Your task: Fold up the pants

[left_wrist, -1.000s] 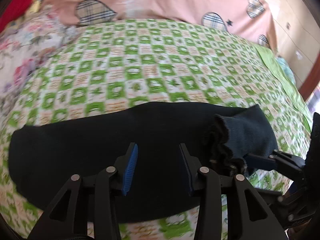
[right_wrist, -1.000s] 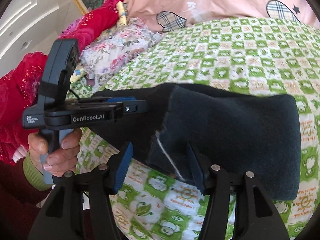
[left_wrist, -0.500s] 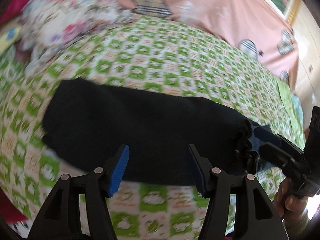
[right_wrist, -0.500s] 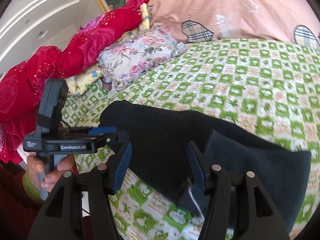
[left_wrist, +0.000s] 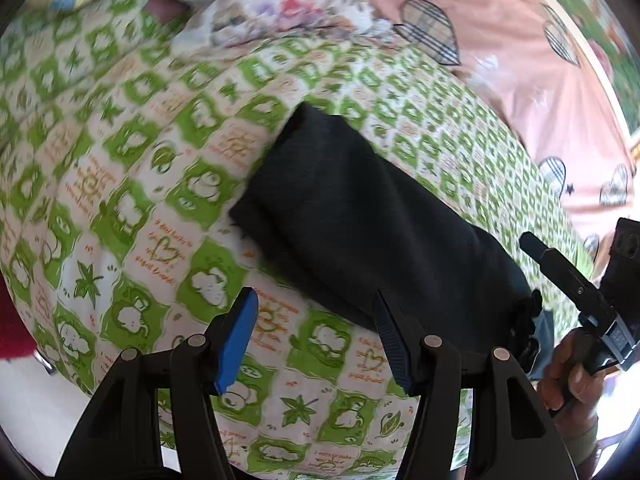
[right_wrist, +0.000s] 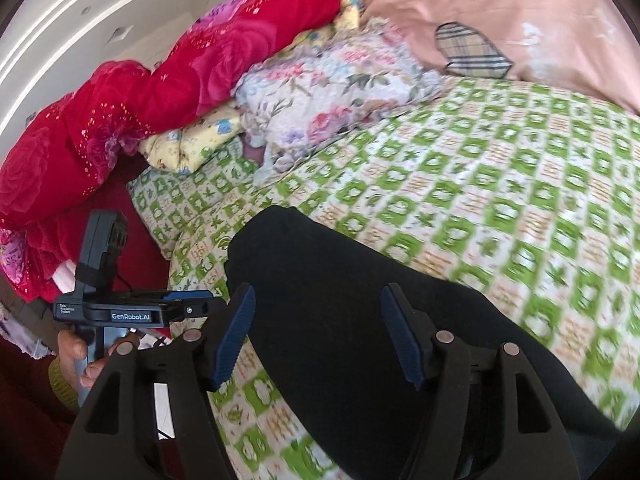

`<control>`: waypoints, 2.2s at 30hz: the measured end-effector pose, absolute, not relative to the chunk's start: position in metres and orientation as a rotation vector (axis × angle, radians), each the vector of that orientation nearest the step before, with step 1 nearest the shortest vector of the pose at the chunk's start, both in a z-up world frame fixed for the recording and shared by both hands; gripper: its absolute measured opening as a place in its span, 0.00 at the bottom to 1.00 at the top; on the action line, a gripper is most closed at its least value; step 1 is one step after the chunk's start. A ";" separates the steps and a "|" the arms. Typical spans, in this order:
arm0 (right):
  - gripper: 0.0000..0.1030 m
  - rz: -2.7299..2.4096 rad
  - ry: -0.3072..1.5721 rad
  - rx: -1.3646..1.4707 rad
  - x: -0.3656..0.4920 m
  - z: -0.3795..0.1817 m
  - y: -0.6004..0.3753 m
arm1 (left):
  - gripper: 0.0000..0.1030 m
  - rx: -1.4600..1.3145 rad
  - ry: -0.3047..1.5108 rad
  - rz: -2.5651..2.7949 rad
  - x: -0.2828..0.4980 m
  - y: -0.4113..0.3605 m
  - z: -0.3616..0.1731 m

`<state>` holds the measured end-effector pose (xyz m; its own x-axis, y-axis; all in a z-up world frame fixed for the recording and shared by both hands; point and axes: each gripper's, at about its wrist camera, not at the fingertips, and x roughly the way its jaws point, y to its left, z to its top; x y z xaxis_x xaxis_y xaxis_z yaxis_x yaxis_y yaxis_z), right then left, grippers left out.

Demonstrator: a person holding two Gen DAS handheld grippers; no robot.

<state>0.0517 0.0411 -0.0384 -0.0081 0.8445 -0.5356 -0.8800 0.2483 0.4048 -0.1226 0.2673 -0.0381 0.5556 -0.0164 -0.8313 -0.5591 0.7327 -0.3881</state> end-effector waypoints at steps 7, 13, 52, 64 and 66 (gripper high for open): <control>0.65 1.445 0.880 -0.083 0.067 -0.043 0.088 | 0.59 -0.816 0.944 0.366 -0.123 0.292 -0.051; 0.65 1.505 0.932 -0.141 0.084 -0.043 0.134 | 0.59 -0.903 0.945 0.352 -0.111 0.305 -0.061; 0.21 1.662 0.846 -0.206 0.101 0.004 0.130 | 0.19 -0.569 0.774 0.240 -0.055 0.226 0.039; 0.21 1.539 0.739 0.036 0.129 0.004 -0.011 | 0.19 -0.430 0.777 -0.003 -0.005 0.121 0.064; 0.21 1.508 0.736 0.074 0.135 -0.002 -0.035 | 0.19 -0.409 0.784 -0.033 0.001 0.103 0.061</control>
<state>0.1346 -0.0354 -0.0018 -0.1067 0.9139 -0.3917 -0.8713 0.1038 0.4796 0.0009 0.1028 0.0614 0.7117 -0.1789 -0.6793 -0.1213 0.9212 -0.3697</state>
